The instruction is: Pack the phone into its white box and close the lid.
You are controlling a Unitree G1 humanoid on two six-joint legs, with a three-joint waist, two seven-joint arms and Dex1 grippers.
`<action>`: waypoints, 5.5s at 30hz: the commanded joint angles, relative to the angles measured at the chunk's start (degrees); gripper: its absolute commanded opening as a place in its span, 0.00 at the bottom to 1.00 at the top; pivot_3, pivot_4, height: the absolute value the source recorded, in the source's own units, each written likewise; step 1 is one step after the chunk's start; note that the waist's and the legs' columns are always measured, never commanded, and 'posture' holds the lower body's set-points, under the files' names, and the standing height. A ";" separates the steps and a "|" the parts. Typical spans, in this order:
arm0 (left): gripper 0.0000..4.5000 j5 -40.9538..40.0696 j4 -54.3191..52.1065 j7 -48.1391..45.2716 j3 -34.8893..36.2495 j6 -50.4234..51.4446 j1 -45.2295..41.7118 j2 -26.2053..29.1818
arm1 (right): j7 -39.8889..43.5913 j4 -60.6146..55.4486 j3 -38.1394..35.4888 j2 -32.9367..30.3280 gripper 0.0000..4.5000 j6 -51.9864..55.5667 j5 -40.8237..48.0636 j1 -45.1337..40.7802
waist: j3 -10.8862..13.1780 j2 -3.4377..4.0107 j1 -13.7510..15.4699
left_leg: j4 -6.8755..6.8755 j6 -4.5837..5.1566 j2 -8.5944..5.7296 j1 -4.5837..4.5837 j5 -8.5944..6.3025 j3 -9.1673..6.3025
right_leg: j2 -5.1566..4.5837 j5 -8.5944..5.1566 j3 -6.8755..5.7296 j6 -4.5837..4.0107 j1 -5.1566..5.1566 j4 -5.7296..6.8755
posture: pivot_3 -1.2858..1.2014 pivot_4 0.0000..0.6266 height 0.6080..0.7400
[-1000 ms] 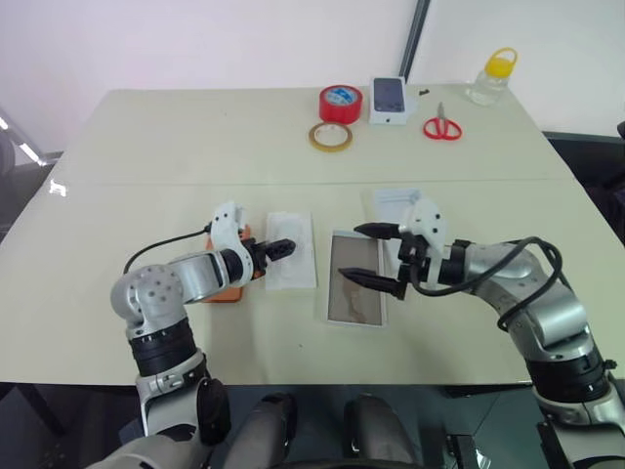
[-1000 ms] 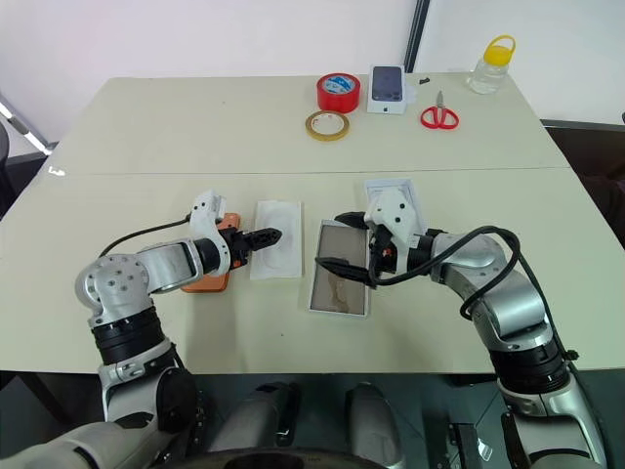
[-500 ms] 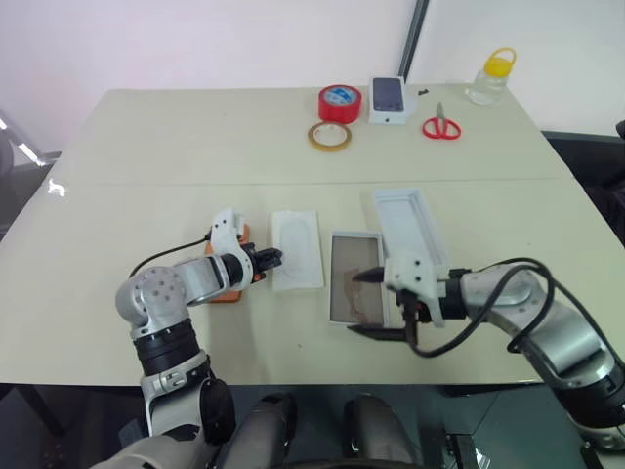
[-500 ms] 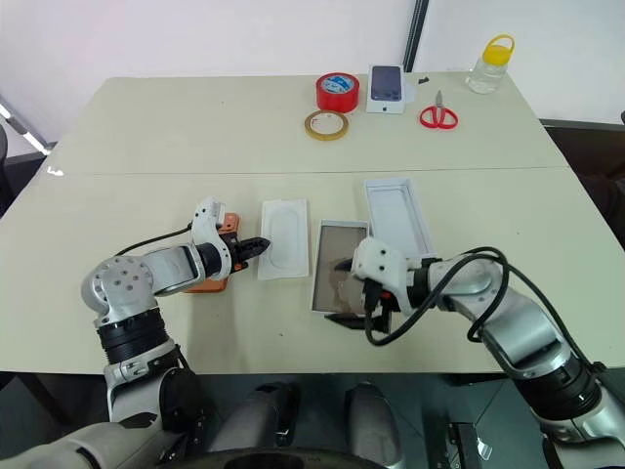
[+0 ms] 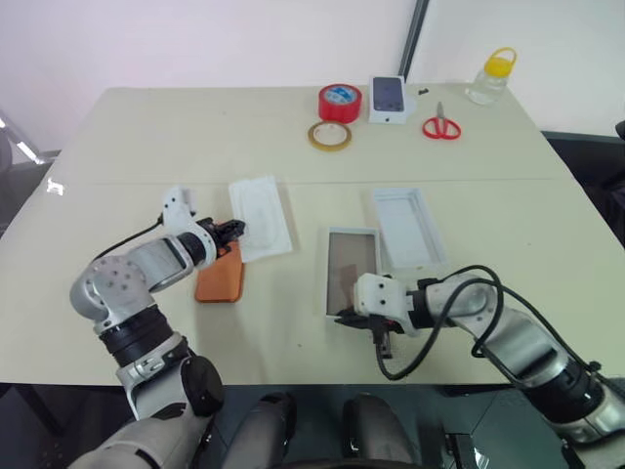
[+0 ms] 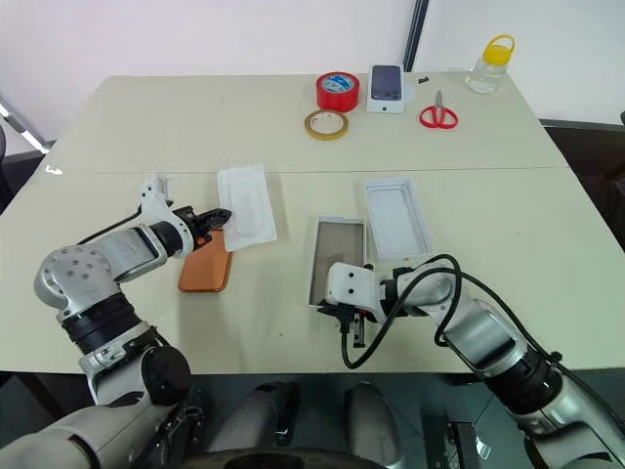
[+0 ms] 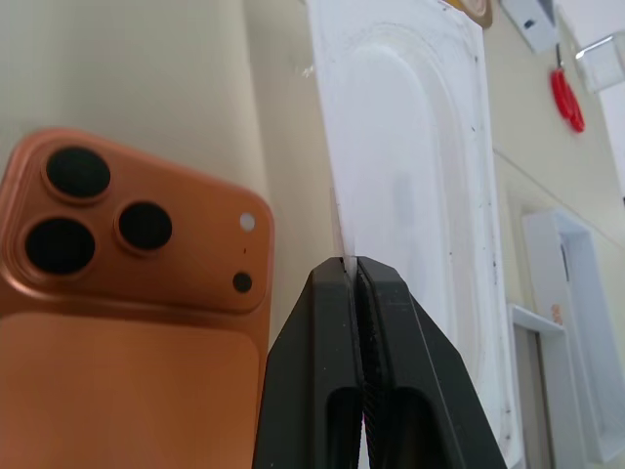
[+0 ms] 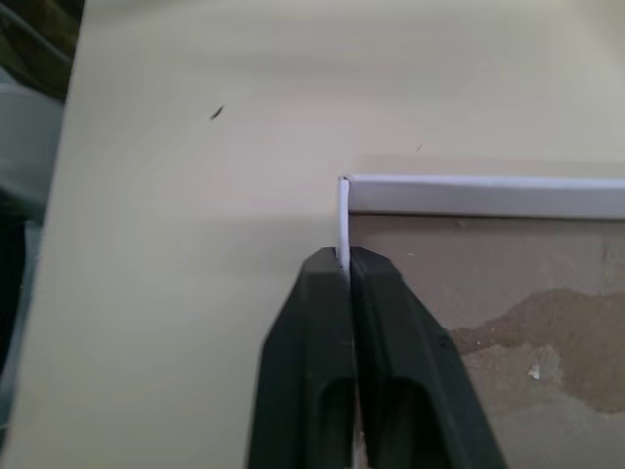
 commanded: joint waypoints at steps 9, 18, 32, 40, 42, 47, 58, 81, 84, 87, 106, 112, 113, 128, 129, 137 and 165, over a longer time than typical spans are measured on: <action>0.00 -0.58 -1.22 -0.75 0.13 -0.18 -2.04 0.96 | -2.48 18.15 5.99 14.67 0.01 -14.70 -10.52 -13.73 | -0.01 -0.01 -0.05 | 0.02 -0.02 0.00 0.00 0.01 0.01 | 0.02 0.00 0.03 0.00 -0.05 0.07 | 0.52 0.24 1.00; 0.00 -0.71 -3.67 -0.70 -0.27 1.26 -1.09 -0.09 | -0.73 18.34 2.37 15.75 0.30 -13.93 -9.53 -13.81 | -0.01 -0.01 -0.07 | 0.01 -0.03 0.00 0.00 0.02 0.03 | 0.02 0.00 0.07 0.00 -0.09 0.12 | 0.52 0.24 1.00; 0.00 0.57 -6.32 -0.46 -10.04 5.26 0.85 -4.85 | 0.71 8.24 -13.25 5.68 0.63 -3.55 0.04 -8.10 | 0.00 -0.03 -0.16 | -0.01 -0.03 0.03 -0.01 0.01 0.30 | 0.05 0.00 0.37 0.00 -0.25 0.31 | 0.52 0.24 1.00; 0.00 1.10 -7.14 0.44 -11.44 5.26 1.60 -7.10 | -0.84 9.51 -13.30 5.59 0.63 -4.96 -0.67 -7.97 | 0.01 -0.04 0.02 | -0.01 -0.03 0.03 -0.01 0.01 0.38 | 0.06 0.00 0.46 0.00 -0.29 0.31 | 0.52 0.24 1.00; 0.00 1.06 -7.14 0.49 -11.51 5.26 1.64 -7.17 | -1.09 9.82 -13.13 5.71 0.63 -5.37 -0.83 -8.06 | 0.01 -0.04 0.01 | -0.01 -0.03 0.03 -0.01 0.01 0.39 | 0.06 0.00 0.46 0.00 -0.29 0.31 | 0.52 0.24 1.00; 0.00 0.69 -7.47 0.34 -11.45 5.26 1.96 -7.75 | -1.56 10.11 -12.90 6.09 0.63 -6.08 -0.97 -8.20 | 0.01 -0.04 0.01 | -0.01 -0.03 0.04 -0.01 0.01 0.40 | 0.07 0.00 0.48 0.00 -0.30 0.32 | 0.52 0.24 1.00; 0.83 -0.25 -9.20 -0.69 -10.61 5.26 2.44 -8.54 | -3.85 10.33 -14.77 7.59 0.65 -4.32 0.68 -9.10 | 0.01 -0.05 -0.04 | -0.02 -0.03 0.04 -0.01 0.01 0.41 | 0.07 0.00 0.50 0.00 -0.31 0.32 | 0.52 0.24 1.00; 0.84 12.51 -8.57 -28.67 -26.14 -38.06 23.86 29.33 | -21.30 37.18 -2.37 28.94 0.01 1.08 -11.03 -24.35 | 0.00 0.01 -0.11 | -0.22 -0.06 0.07 -0.01 0.03 0.63 | 0.11 0.02 0.84 -0.04 -0.69 0.40 | 0.52 0.24 1.00; 0.84 12.25 -9.44 -28.94 -25.86 -38.88 25.19 29.20 | -23.14 43.35 -1.55 30.96 0.01 -1.47 -13.22 -26.31 | -0.01 0.02 -0.44 | -0.22 -0.05 0.07 -0.01 0.03 0.64 | 0.12 0.02 0.86 -0.04 -0.69 0.41 | 0.52 0.24 1.00; 0.84 12.23 -10.16 -28.68 -26.17 -39.27 25.91 28.73 | -24.83 47.99 -2.35 32.43 0.01 -3.61 -14.19 -27.92 | -0.01 0.02 -0.71 | -0.22 -0.06 0.09 0.01 0.03 0.64 | 0.16 0.02 0.86 -0.05 -0.69 0.50 | 0.52 0.24 1.00; 0.99 1.30 -3.92 -15.87 -8.88 -19.29 20.53 22.28 | -18.41 26.68 -1.69 36.00 0.00 7.62 -9.09 -26.64 | -0.02 0.02 -1.97 | -0.20 -0.07 0.17 0.00 0.04 0.63 | 0.26 0.02 0.89 -0.05 -0.75 0.63 | 0.52 0.24 1.00; 0.99 0.38 -1.53 -11.15 -7.80 -6.51 14.94 21.02 | -18.09 27.26 5.30 39.72 0.00 15.68 -10.72 -27.90 | -0.04 -0.02 -1.83 | -0.14 -0.08 0.19 0.00 0.04 0.63 | 0.31 0.03 0.92 -0.05 -0.81 0.65 | 0.52 0.24 1.00; 0.99 0.13 -1.33 -11.01 -7.67 -4.32 14.36 20.84 | -18.30 28.27 5.99 40.40 0.00 16.47 -10.92 -28.35 | -0.04 -0.03 -1.72 | -0.11 -0.08 0.17 0.00 0.04 0.63 | 0.30 0.03 0.92 -0.05 -0.83 0.65 | 0.52 0.24 1.00; 0.99 -3.59 -7.46 -11.65 -10.79 5.26 16.97 15.19 | -16.83 38.79 15.99 42.89 0.00 10.88 -18.29 -31.45 | -0.13 0.01 -1.82 | -0.14 -0.10 0.16 0.09 0.03 0.63 | 0.29 0.03 0.93 -0.05 -0.85 0.64 | 0.52 0.24 1.00; 0.99 -4.52 -7.85 -11.37 -10.68 5.26 17.38 14.54 | -16.81 39.08 15.74 43.06 0.00 10.53 -18.42 -31.49 | -0.15 0.02 -1.82 | -0.14 -0.10 0.16 0.10 0.03 0.62 | 0.29 0.03 0.93 -0.05 -0.84 0.63 | 0.52 0.24 1.00; 0.99 -13.81 -7.27 -6.26 -6.79 5.26 17.12 8.90 | -15.80 39.17 13.97 42.49 0.00 9.50 -19.16 -31.10 | -0.30 0.04 -1.49 | -0.13 -0.10 0.15 0.11 0.03 0.62 | 0.28 0.03 0.92 -0.05 -0.81 0.59 | 0.52 0.24 1.00; 0.99 -29.59 1.17 10.03 2.13 5.26 13.45 12.07 | -15.13 36.12 13.60 41.70 0.00 9.46 -20.28 -29.46 | -0.32 -0.01 -1.78 | -0.14 -0.13 0.18 0.08 0.03 0.62 | 0.32 0.03 0.95 -0.05 -0.83 0.62 | 0.52 0.24 1.00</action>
